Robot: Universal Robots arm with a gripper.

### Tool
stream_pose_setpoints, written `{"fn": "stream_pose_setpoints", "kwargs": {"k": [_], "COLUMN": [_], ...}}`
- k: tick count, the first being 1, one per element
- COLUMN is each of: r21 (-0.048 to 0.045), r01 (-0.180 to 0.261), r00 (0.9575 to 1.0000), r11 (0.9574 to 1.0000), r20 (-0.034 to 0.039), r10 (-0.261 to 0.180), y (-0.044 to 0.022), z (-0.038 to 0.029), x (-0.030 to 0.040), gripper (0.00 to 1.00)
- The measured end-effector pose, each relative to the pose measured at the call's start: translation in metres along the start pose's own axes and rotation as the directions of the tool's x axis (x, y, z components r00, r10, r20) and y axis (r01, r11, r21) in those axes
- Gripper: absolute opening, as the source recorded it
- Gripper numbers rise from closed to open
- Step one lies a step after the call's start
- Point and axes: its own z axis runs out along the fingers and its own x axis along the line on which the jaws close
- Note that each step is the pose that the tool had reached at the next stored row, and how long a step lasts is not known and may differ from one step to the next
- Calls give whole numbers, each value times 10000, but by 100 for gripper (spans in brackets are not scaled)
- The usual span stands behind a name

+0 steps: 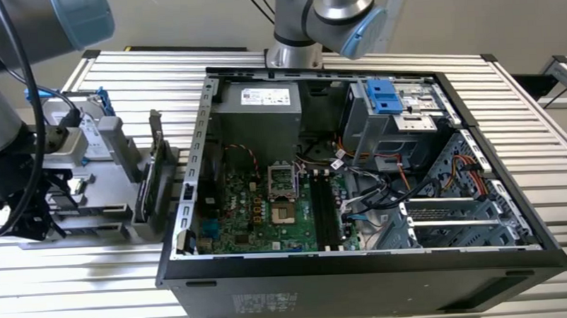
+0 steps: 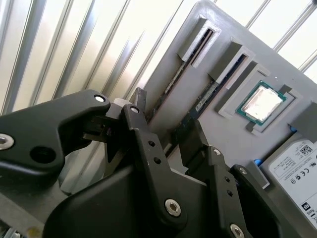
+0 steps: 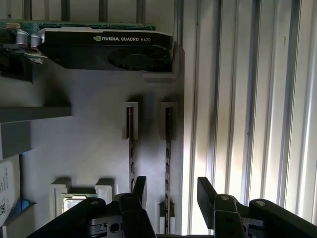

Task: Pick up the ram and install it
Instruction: 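Pick up the ram and move it above insertion slot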

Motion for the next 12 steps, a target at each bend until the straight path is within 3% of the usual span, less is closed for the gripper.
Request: {"fn": "stream_pose_setpoints", "kwargs": {"k": [12], "r21": [-1], "r01": [0], "r00": [10000], "r11": [10000], "r20": [-1], "r10": [0], "y": [1], "z": [40], "x": [0], "gripper": [100]}}
